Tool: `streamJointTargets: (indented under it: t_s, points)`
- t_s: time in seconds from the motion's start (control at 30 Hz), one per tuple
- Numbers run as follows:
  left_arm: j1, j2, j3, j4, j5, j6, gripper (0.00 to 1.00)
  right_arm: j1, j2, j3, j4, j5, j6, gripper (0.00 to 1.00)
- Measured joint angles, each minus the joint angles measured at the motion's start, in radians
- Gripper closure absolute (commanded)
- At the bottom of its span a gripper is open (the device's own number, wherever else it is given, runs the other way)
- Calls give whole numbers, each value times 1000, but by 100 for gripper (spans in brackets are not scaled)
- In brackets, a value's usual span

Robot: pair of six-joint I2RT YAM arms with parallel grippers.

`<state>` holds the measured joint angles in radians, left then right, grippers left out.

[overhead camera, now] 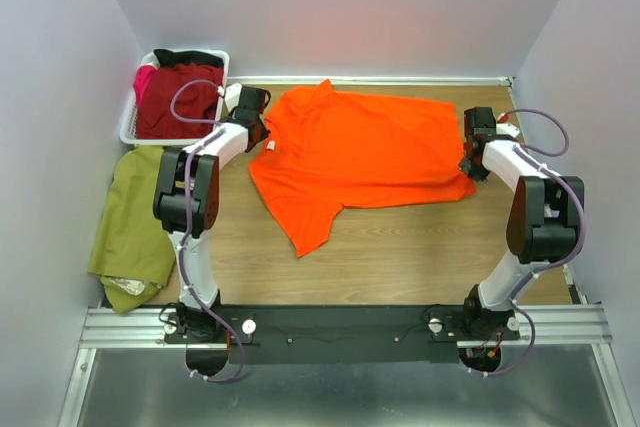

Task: Fold and stack the t-shirts
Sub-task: Flatten out the tshirt, then grap the side of the flattened tshirt closest away from the robot with both arms

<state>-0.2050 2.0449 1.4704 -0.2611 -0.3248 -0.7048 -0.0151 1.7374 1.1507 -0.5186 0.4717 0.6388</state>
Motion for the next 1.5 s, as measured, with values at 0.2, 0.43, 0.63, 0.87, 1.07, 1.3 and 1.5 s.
streamJointTargets:
  t_s: [0.2,0.43,0.63,0.87,1.07,1.3,1.5]
  points:
    - [-39,-298,-217,64,-26,41,62,0,-9,0,3,-23,1,70]
    - [-272,-484,-352,77,-97,42,62,0,-90,-58,42,-60,0,52]
    - [-414,-537,-558,13,-82,11,62,3,-159,-69,61,-67,-4,51]
    - [-500,-656,-677,-80,-76,-68,59,14,-163,-73,70,-77,-3,51]
    - [-608,-710,-723,-83,-44,-121,57,37,-163,-74,73,-89,-3,51]
    - [-671,-709,-795,-109,-21,-188,57,43,-161,-75,74,-97,-3,51]
    - [-710,-709,-800,-151,-19,-248,57,50,-157,-77,76,-99,-3,51]
